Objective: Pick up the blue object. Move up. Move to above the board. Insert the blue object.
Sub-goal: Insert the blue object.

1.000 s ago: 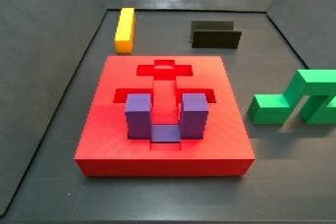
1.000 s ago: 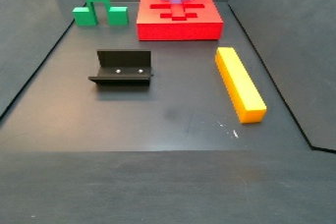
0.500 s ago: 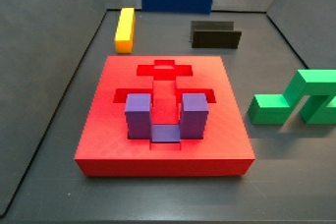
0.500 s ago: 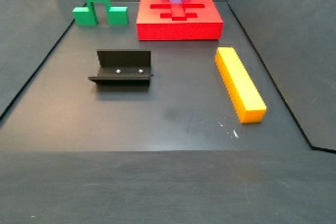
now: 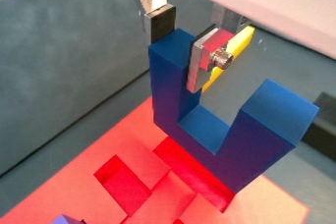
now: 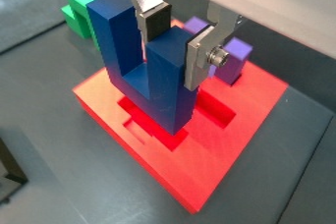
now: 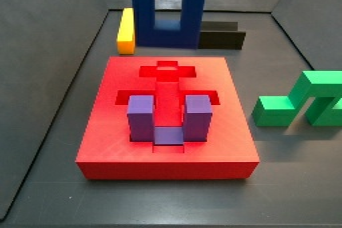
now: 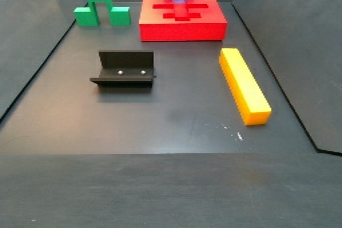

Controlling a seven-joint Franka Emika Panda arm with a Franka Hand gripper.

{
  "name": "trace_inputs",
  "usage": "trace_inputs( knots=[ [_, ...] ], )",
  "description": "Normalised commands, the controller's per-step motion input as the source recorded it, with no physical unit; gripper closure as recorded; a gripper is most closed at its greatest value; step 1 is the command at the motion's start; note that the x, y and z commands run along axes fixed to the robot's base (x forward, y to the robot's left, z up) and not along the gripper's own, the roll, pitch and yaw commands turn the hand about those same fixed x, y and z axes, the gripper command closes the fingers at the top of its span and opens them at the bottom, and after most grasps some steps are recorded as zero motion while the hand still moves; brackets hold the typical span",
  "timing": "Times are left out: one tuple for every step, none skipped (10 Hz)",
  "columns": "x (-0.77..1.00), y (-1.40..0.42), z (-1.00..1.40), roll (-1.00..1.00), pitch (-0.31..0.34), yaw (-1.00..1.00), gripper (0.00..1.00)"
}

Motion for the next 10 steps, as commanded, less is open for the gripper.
trace_inputs(
  knots=[
    [-0.13,0.02,-0.67,0.0,-0.1,0.03,1.0],
    [-0.03,0.0,-0.5,0.03,-0.113,0.03,1.0],
    [0.13,0.0,-0.25,0.11,0.0,0.03,1.0],
    [0.21,0.0,-0.35,0.14,-0.054,0.09,1.0],
    [0.23,0.0,-0.39,0.16,-0.083,0.09,1.0],
    [0.15,0.0,-0.31,0.16,-0.074,0.1,1.0],
    [0.0,-0.02,-0.08,0.05,-0.056,0.0,1.0],
    [-0.01,-0.02,0.0,0.0,-0.049,0.0,1.0],
    [0.0,-0.03,-0.01,0.01,-0.05,0.0,1.0],
    [-0.03,-0.06,-0.07,0.04,-0.047,0.0,1.0]
  ],
)
